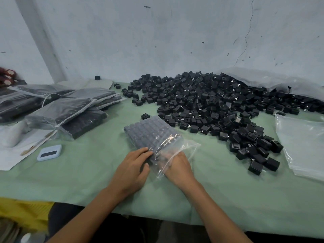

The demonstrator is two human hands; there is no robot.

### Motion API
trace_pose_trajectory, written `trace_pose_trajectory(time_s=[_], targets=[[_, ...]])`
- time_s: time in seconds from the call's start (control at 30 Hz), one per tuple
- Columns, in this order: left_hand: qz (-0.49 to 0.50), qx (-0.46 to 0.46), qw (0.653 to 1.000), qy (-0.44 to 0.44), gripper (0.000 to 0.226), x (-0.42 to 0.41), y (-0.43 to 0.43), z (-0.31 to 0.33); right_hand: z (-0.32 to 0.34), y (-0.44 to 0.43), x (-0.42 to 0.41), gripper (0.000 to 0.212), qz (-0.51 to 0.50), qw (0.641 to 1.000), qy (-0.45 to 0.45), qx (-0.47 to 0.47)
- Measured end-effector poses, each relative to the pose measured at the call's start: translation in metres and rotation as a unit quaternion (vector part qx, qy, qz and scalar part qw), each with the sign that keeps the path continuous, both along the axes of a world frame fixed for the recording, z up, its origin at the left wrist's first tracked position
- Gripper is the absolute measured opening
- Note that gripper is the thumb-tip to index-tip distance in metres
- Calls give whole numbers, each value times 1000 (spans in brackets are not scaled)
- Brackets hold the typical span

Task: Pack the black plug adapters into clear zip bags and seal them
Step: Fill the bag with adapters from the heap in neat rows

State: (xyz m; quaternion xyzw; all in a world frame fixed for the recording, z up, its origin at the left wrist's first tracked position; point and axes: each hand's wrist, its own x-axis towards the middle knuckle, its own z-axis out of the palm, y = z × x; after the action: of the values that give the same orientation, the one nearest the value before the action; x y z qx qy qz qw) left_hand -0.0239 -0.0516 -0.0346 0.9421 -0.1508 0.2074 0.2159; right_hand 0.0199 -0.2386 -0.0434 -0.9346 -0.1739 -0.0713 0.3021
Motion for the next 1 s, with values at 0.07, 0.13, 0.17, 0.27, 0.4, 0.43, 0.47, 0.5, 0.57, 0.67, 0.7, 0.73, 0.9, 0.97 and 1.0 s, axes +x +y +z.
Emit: trace_pose_trajectory(time_s=[0.07, 0.13, 0.17, 0.27, 0.4, 0.43, 0.47, 0.5, 0.57, 0.67, 0.7, 0.73, 0.9, 0.97, 1.0], targets=[[-2, -9, 1000, -2, 38, 2, 1, -2, -1, -1, 0, 33, 6, 1000, -3, -8], [-7, -9, 1000, -4, 36, 5, 2, -2, 2, 0, 1, 31, 16, 1000, -8, 4], [-9, -8, 1000, -5, 35, 7, 2, -2, 5, 1, 3, 25, 26, 999, -11, 20], [-5, -13, 1000, 0, 34, 12, -2, -3, 14, -3, 11, 10, 50, 997, -1, 55], [-5, -17, 1000, -7, 32, 23, -12, -1, 18, -10, 24, 19, 39, 999, 10, 14], [-6, -19, 1000, -16, 33, 24, -15, -3, 18, -11, 25, 20, 31, 999, 1, -9], [-4, -22, 999, -27, 33, 25, -16, -4, 17, -12, 24, 21, 25, 999, -9, -25], [-1, -24, 999, -38, 33, 26, -17, -4, 15, -13, 23, 20, 30, 999, -22, -26], [-1, -8, 998, -66, 33, 27, -16, -4, 13, -16, 21, 20, 52, 998, -37, -5], [-28, 54, 995, -77, 40, 28, -17, -1, 13, -17, 19, 20, 59, 997, -54, 5], [-41, 75, 994, -65, 45, 27, -18, 1, 13, -17, 18, 20, 61, 996, -63, 4], [-51, 95, 993, -53, 51, 26, -19, 2, 13, -18, 18, 20, 63, 996, -70, 0], [-55, 122, 991, -21, 61, 23, -21, 5, 11, -19, 18, 23, 56, 995, -77, -16], [-59, 120, 991, -17, 62, 23, -22, 5, 8, -18, 21, 26, 44, 996, -67, -31], [-64, 119, 991, -14, 61, 23, -22, 5, 7, -17, 21, 26, 40, 996, -63, -38]])
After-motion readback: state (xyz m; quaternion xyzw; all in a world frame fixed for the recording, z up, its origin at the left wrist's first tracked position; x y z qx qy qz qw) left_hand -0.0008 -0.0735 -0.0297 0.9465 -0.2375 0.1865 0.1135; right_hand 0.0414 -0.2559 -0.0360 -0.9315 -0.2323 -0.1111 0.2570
